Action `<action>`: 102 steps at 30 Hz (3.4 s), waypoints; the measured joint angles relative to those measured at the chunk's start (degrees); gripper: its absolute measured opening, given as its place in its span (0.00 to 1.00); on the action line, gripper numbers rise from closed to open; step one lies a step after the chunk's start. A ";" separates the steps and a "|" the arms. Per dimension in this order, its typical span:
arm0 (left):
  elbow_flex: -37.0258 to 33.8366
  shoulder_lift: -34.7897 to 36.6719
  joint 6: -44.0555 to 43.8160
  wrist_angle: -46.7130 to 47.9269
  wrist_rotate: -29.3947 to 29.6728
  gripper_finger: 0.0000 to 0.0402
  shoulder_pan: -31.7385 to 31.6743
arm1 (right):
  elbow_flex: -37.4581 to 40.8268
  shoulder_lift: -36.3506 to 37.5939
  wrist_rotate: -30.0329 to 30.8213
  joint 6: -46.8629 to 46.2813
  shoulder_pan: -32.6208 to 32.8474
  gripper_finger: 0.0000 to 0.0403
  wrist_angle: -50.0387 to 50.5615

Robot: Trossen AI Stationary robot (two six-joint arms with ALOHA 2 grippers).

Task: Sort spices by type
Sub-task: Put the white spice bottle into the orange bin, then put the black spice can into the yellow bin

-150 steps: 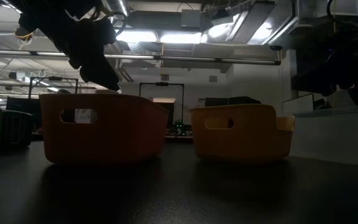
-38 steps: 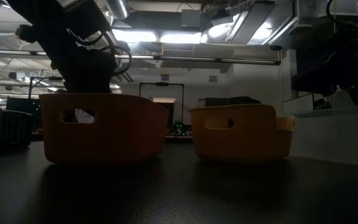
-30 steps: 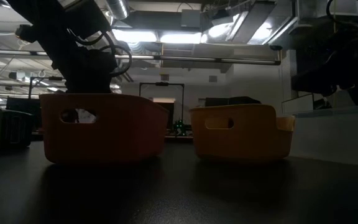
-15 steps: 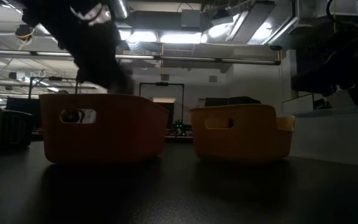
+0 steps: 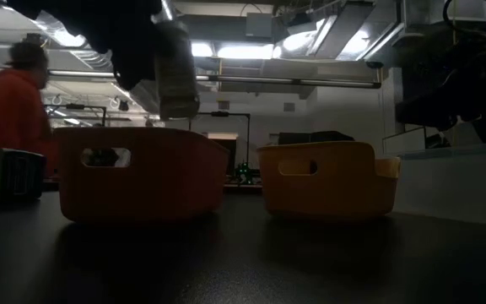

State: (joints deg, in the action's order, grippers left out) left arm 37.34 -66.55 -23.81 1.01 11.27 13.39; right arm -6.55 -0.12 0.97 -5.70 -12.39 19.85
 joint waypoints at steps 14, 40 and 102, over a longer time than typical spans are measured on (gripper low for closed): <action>0.00 -15.45 -2.07 -7.95 2.08 0.52 6.06 | 0.00 0.00 -0.04 -0.01 0.01 0.55 -0.01; 0.21 -19.52 -13.51 -7.90 2.59 0.66 6.03 | 0.00 0.00 -0.09 -0.01 -0.01 0.55 -0.01; 0.39 2.85 -74.71 56.44 -1.22 0.66 2.69 | -0.02 0.00 -0.11 -0.01 -0.01 0.55 -0.01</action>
State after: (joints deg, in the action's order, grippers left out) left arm 37.74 -63.70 -98.53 57.45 10.04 16.08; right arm -6.57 -0.12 0.86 -5.72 -12.40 19.84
